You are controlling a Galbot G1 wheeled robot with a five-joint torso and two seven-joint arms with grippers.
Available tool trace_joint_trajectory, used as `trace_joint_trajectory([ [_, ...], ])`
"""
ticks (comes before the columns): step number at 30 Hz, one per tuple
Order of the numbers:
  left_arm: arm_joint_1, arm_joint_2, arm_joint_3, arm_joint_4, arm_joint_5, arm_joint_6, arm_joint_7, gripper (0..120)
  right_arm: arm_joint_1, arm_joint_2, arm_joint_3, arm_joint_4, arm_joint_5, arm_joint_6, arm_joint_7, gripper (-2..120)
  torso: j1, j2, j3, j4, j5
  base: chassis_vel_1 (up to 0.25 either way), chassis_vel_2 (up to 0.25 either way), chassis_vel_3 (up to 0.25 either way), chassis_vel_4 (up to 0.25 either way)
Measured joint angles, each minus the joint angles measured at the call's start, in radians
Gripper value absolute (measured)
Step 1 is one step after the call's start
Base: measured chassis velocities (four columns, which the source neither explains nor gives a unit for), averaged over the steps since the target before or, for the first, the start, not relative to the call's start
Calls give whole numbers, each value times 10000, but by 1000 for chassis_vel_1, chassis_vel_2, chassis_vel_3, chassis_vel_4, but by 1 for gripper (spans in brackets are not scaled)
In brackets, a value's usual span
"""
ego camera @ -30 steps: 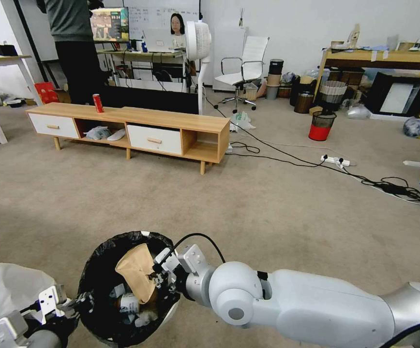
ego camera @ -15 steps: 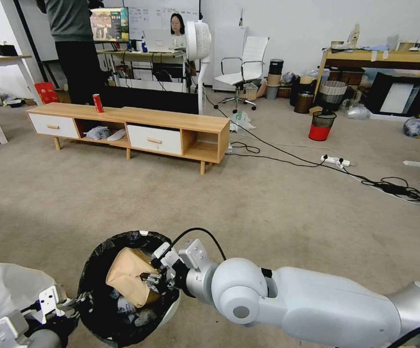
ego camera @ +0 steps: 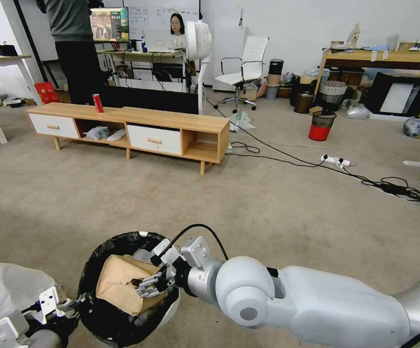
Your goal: Pick up the trash bin and place the garbage on the floor into it.
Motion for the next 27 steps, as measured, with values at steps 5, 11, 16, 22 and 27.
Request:
trace_joint_trajectory([
  [5, 1, -23, 11, 0, 3, -1, 7, 2, -106, -39, -14, -78, -95, 6, 9, 100, 0, 0, 0, 0, 0, 0, 0, 0, 0],
  [11, 32, -47, 29, 4, 19, 2, 16, 2, -228, -170, -2, -130, -220, 33, 6, 99, 0, 0, 0, 0, 0, 0, 0, 0, 0],
  [16, 77, -51, 43, -39, 36, 2, 23, 2, -352, -259, 84, -192, -299, 102, -32, 99, 0, 0, 0, 0, 0, 0, 0, 0, 0],
  [22, 88, -55, 72, -23, 64, 3, 38, 2, -544, -286, 165, -288, -377, 205, -61, 99, 1, 0, 0, 0, 0, 0, 0, 0, 0],
  [27, 52, -69, 120, 51, 119, 5, 56, 2, -642, -300, 206, -338, -374, 99, 88, 99, 0, -1, 0, 0, 0, 0, 0, 0, 0],
])
